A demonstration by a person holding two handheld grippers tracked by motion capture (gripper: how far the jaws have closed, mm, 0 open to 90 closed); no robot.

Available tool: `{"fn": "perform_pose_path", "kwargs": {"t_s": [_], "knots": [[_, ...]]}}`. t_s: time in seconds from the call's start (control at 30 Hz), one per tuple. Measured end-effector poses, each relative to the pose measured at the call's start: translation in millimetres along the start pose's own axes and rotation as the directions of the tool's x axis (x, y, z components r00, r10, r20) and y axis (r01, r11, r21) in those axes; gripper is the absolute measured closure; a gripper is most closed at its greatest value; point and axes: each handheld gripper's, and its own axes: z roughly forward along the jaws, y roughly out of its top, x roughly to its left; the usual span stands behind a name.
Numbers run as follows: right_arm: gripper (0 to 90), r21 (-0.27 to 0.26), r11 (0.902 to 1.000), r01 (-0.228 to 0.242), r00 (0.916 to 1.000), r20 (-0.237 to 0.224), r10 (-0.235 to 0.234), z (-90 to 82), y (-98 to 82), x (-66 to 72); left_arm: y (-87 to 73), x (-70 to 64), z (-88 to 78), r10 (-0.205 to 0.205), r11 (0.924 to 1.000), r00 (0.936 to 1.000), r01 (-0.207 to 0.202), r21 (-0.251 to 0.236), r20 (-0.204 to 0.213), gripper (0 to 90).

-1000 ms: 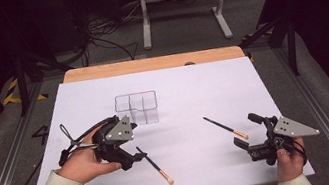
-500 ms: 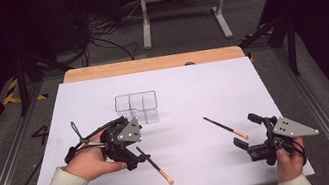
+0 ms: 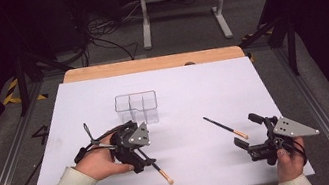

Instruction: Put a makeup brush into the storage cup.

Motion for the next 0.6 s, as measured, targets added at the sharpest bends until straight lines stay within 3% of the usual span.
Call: {"fn": "perform_pose_path", "kwargs": {"t_s": [0.4,0.6], "knots": [[0.4,-0.003,1.0000,-0.001,1.0000,-0.001,0.001,-0.3,0.1,-0.2,-3.0,-0.2,18.4,-0.015,0.9990,0.9982,0.012,0.042,0.058,13.9],[0.4,0.001,1.0000,-0.005,1.0000,-0.004,0.005,-0.3,-0.2,-0.2,-5.2,0.9,24.6,-0.018,0.9984,0.9976,0.015,0.054,0.066,14.1]]}}
